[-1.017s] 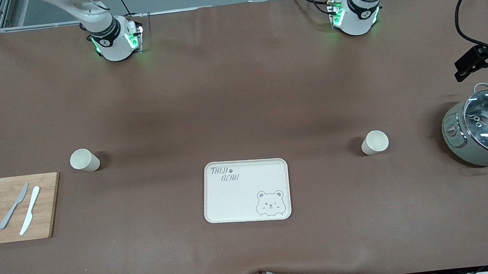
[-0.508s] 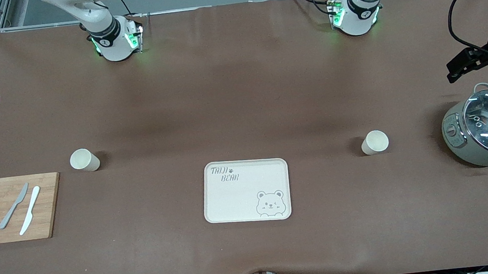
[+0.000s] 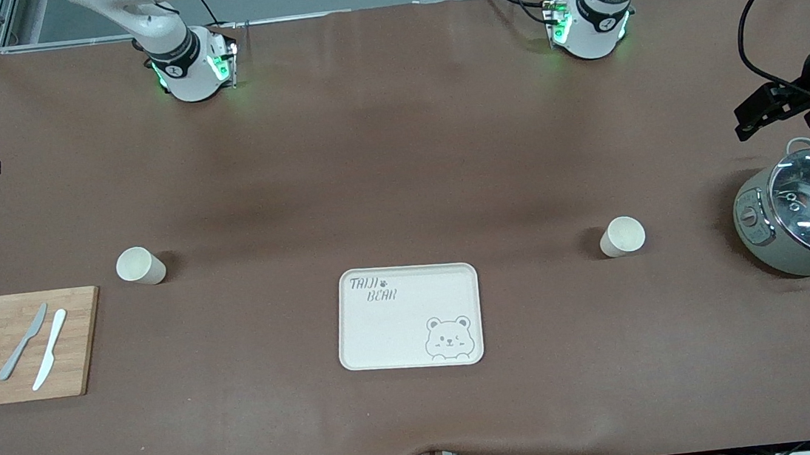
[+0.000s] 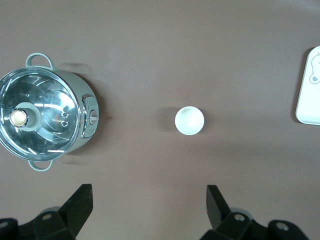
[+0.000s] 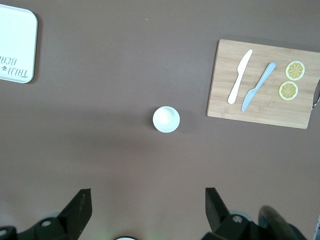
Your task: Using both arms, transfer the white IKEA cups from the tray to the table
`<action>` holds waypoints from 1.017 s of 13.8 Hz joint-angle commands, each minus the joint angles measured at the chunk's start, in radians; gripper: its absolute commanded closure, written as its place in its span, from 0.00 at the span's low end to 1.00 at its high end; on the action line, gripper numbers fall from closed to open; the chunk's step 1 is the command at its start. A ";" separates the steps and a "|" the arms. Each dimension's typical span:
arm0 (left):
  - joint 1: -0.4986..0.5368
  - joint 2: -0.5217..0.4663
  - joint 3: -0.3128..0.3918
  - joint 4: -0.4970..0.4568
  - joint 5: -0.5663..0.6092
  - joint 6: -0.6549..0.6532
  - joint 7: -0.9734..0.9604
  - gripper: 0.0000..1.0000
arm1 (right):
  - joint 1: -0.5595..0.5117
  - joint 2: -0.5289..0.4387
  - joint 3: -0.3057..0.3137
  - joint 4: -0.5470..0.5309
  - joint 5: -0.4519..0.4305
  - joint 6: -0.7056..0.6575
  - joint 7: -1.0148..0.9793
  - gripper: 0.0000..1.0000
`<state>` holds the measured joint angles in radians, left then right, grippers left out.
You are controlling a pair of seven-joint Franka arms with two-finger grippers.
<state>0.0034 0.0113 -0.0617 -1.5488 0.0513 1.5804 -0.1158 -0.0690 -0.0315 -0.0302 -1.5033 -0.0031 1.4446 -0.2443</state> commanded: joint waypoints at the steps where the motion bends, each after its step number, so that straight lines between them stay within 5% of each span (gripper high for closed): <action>1: 0.001 0.006 -0.003 0.016 -0.025 0.004 0.016 0.00 | -0.006 0.010 0.001 0.012 -0.018 0.000 0.007 0.00; 14: -0.005 0.035 0.000 0.053 -0.036 0.018 -0.004 0.00 | 0.005 0.016 0.000 0.012 -0.029 0.003 0.007 0.00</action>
<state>-0.0009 0.0201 -0.0620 -1.5199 0.0407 1.5890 -0.1161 -0.0694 -0.0198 -0.0356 -1.5033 -0.0080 1.4476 -0.2444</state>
